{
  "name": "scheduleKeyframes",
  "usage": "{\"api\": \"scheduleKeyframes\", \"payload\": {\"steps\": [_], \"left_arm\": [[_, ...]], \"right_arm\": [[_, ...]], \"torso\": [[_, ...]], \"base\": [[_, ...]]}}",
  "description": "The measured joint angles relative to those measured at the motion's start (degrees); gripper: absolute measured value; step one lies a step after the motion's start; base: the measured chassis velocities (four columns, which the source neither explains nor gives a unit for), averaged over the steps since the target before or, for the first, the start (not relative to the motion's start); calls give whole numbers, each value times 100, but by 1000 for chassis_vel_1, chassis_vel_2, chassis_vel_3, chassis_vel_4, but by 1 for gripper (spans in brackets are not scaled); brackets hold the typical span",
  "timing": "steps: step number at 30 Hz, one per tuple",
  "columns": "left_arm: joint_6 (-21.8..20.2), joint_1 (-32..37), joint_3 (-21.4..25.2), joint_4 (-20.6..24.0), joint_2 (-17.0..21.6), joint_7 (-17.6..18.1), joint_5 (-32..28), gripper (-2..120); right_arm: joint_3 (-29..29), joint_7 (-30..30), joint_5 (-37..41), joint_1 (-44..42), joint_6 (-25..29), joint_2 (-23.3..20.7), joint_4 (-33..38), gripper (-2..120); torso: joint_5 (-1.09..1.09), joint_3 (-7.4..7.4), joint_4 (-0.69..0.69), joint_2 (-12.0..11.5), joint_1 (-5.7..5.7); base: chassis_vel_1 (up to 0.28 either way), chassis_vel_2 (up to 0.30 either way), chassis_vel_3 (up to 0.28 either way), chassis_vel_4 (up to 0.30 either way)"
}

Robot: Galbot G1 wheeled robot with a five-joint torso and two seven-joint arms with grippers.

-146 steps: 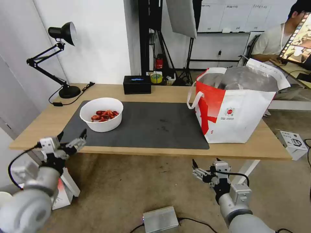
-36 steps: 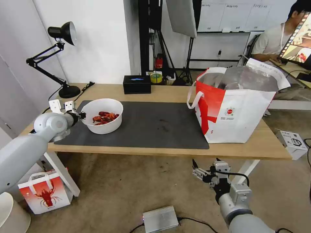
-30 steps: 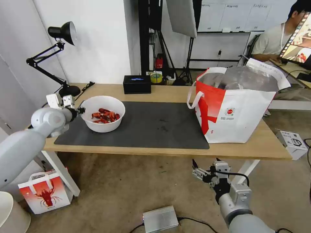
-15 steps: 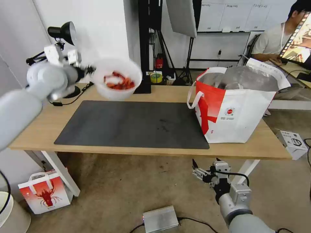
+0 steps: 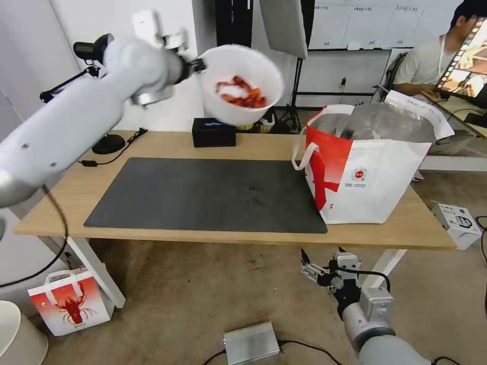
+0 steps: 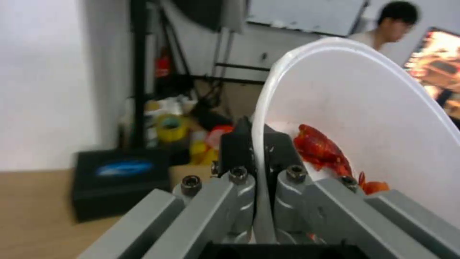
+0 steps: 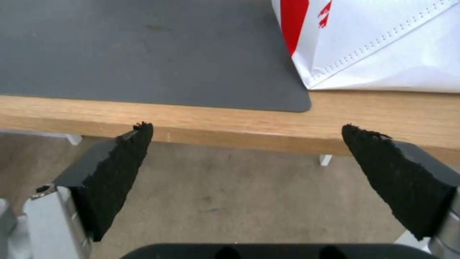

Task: Pick up the trash from the table and place it into the takeout bag.

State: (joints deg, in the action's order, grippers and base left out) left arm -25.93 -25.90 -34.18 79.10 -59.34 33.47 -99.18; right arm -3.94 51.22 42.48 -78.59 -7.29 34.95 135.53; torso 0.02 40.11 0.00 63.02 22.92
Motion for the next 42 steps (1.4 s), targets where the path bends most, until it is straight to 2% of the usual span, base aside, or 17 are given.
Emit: {"api": "scheduleKeyframes", "payload": {"steps": [3, 4, 8, 9, 13, 26, 36, 42], "left_arm": [[33, -136, -56, -226, -424, 29, -4, 0], [33, -136, -56, -226, -424, 29, -4, 0], [38, -311, -72, -579, -931, 47, -9, 0], [38, -311, -72, -579, -931, 47, -9, 0], [46, -450, -68, -807, -1358, 56, -16, 0], [118, -488, -185, -1164, -2022, 116, 59, 0], [145, -250, -435, -1713, -2715, -104, 443, 0], [157, -94, -545, -1928, -2917, -215, 695, 0]], "right_arm": [[1, 0, 0, 0, 0, 0, 0, 100], [1, 0, 0, 0, 0, 0, 0, 100], [0, 0, 0, 0, 0, 0, 0, 100], [0, 0, 0, 0, 0, 0, 0, 100], [0, 0, 0, 0, 0, 0, 0, 100], [0, 0, 0, 0, 0, 0, 0, 100], [0, 0, 0, 0, 0, 0, 0, 100], [0, 0, 0, 0, 0, 0, 0, 100]], "torso": [[1, 0, -2, 0, 0], [1, 0, -2, 0, 0], [-1, 0, 1, 0, 0], [-1, 0, 1, 0, 0], [0, 0, -1, 0, 0], [-1, 0, 1, 1, -1], [0, 0, -1, 1, 0], [-1, 0, 0, 1, -1]], "base": [[0, 0, 0, 0], [0, 0, 0, 0], [0, 0, 0, 0], [0, 0, 0, 0], [0, 0, 0, 0], [0, 0, 0, 0], [0, 0, 0, 0], [0, 0, 0, 0]]}}
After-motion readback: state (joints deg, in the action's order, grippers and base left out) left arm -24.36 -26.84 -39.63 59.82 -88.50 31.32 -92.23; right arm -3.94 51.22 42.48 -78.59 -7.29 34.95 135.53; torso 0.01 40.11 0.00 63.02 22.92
